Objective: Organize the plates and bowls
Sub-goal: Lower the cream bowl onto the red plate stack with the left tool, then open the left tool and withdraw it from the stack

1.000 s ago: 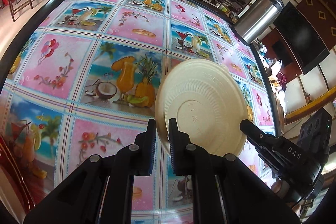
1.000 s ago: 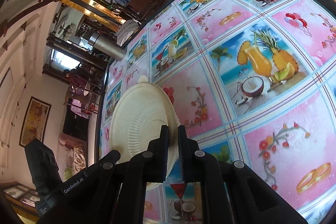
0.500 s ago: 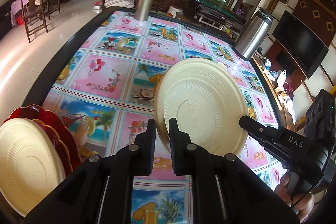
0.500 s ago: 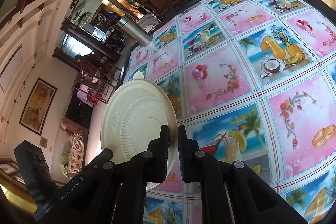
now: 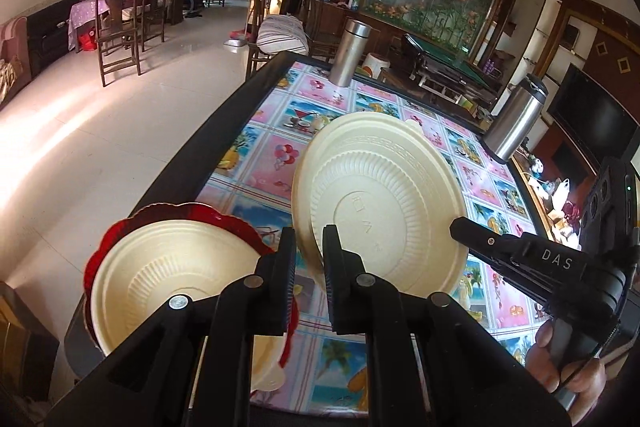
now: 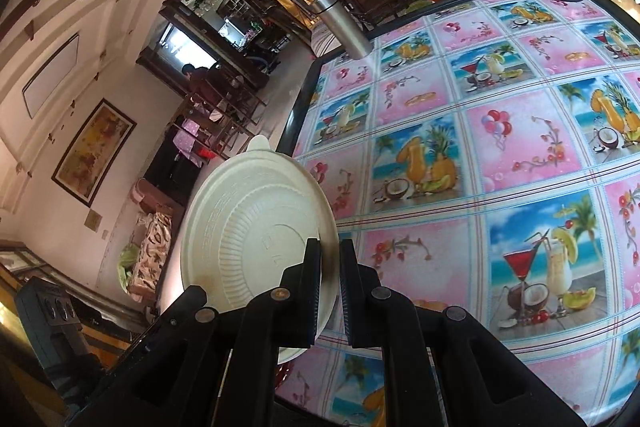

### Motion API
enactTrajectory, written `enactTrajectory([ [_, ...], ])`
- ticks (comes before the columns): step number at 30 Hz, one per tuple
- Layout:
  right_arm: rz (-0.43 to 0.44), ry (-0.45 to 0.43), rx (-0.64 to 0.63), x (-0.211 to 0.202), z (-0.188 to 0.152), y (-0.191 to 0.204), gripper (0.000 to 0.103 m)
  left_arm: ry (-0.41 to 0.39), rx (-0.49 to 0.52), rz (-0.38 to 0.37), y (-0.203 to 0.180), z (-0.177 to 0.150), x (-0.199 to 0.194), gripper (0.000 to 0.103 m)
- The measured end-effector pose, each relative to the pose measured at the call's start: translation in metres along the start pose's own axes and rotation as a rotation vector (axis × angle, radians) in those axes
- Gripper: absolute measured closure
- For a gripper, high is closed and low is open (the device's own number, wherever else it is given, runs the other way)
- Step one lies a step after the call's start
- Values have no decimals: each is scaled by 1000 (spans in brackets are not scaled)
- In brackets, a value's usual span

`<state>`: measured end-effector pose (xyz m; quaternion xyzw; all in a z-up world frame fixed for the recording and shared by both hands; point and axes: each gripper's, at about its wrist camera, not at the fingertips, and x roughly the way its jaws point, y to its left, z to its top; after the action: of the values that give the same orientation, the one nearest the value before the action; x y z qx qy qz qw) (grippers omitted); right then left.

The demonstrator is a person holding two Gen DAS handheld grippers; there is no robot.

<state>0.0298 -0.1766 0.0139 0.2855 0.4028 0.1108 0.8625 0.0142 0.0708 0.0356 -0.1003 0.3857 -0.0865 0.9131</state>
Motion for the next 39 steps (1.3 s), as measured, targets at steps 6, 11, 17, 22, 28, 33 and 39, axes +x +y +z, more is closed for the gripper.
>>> enactTrajectory([
  [6, 29, 39, -55, 18, -14, 40, 94, -24, -46, 38, 33, -2, -15, 92],
  [11, 38, 66, -98, 30, -27, 67, 94, -30, -75, 64, 51, -8, -21, 92],
  [17, 39, 102, -131, 44, -42, 84, 93, -24, -102, 86, 66, -14, -21, 92],
  [22, 32, 133, -148, 54, -52, 88, 93, -5, -115, 104, 75, -20, -16, 92],
  [28, 22, 172, -174, 64, -65, 91, 93, 37, -137, 118, 87, -30, -11, 92],
  [33, 25, 199, -194, 71, -74, 95, 93, 55, -136, 136, 92, -36, -13, 92],
  [39, 34, 226, -207, 75, -80, 96, 92, 76, -137, 130, 96, -41, -18, 92],
])
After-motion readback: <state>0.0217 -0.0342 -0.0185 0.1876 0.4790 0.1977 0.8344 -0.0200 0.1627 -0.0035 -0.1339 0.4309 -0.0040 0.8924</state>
